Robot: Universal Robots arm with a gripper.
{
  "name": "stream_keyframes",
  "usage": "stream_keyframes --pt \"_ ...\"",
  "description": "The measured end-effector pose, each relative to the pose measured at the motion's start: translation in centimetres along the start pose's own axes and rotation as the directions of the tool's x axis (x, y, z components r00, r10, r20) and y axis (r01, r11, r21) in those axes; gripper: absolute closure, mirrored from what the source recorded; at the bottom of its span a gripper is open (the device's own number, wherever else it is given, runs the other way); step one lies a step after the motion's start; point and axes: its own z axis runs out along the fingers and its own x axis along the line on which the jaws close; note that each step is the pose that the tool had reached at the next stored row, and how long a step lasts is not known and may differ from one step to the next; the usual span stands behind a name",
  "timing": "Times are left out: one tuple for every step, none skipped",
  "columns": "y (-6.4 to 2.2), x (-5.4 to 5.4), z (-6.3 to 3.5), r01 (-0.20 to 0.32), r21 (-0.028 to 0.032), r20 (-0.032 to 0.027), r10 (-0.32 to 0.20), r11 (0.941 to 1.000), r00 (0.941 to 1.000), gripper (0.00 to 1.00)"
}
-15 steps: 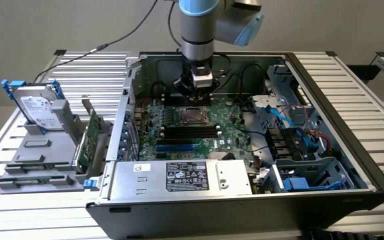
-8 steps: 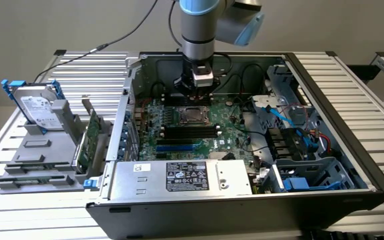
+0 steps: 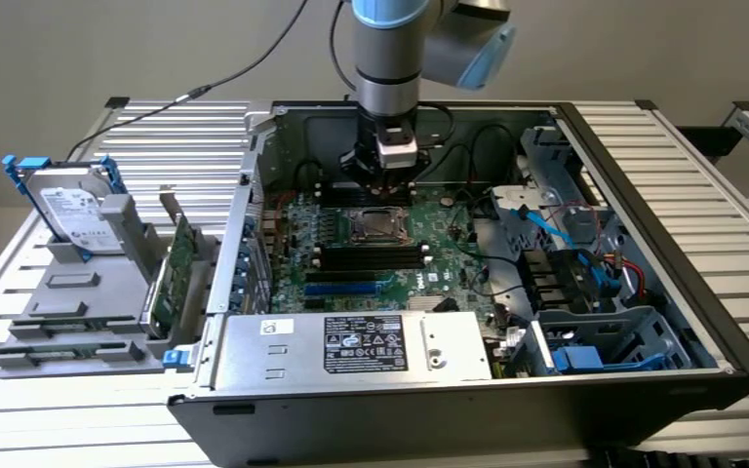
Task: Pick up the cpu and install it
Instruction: 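Install the first cpu locking lever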
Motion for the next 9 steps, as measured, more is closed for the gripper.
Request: stream_keyframes --pt "0.00 0.02 0.00 0.000 0.0000 0.0000 0.000 1.0000 1.0000 0.89" --pt "0.00 0.04 0.00 0.000 0.0000 0.0000 0.000 1.0000 1.0000 0.89" --pt "0.01 0.05 0.00 0.000 0.0000 0.0000 0.000 1.0000 1.0000 0.89" --pt "0.01 0.06 0.00 0.000 0.0000 0.0001 0.000 1.0000 1.0000 0.89" --pt "0.01 0.08 0.00 0.000 0.0000 0.0000 0.000 1.0000 1.0000 0.89" --pt "0.01 0.09 0.00 0.000 -0.0001 0.0000 0.000 1.0000 1.0000 0.89" --pt "0.01 0.11 0.00 0.000 0.0000 0.0001 0.000 1.0000 1.0000 0.89" --pt "0.01 0.13 0.00 0.000 0.0000 0.0001 0.000 1.0000 1.0000 0.89" --pt "0.01 0.15 0.00 0.000 -0.0001 0.0001 0.000 1.0000 1.0000 0.89"
